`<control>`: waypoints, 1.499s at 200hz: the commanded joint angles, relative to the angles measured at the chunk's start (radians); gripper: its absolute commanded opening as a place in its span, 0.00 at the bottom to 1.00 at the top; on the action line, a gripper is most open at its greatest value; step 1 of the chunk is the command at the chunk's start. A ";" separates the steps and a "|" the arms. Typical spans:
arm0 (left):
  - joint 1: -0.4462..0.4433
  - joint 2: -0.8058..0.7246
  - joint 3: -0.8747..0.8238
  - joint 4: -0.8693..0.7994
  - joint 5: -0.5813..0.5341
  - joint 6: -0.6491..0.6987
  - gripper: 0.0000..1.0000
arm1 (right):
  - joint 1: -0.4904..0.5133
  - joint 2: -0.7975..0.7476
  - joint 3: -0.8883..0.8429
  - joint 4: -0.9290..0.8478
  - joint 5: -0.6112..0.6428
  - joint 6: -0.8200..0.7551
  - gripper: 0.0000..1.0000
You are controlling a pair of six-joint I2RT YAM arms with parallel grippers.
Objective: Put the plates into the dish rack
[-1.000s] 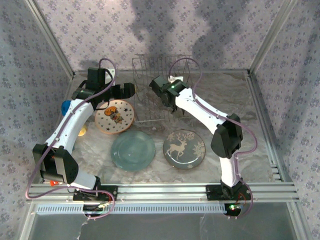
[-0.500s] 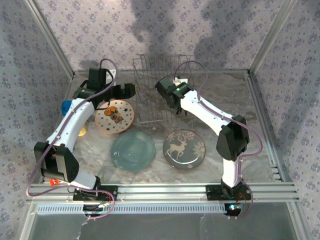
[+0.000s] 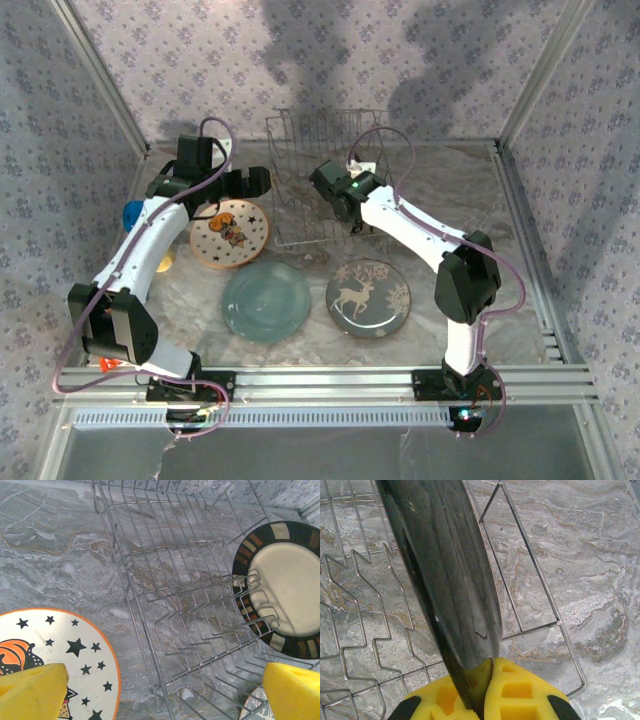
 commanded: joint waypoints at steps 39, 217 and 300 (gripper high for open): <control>0.009 0.001 0.001 -0.001 0.003 0.005 1.00 | -0.006 0.024 -0.031 -0.037 -0.121 0.130 0.15; 0.009 0.001 0.001 -0.001 0.003 0.005 0.99 | 0.023 -0.053 0.046 -0.015 -0.137 0.080 0.54; 0.009 0.002 0.001 -0.001 -0.001 0.008 0.99 | 0.006 -0.154 0.045 0.046 -0.198 0.049 0.74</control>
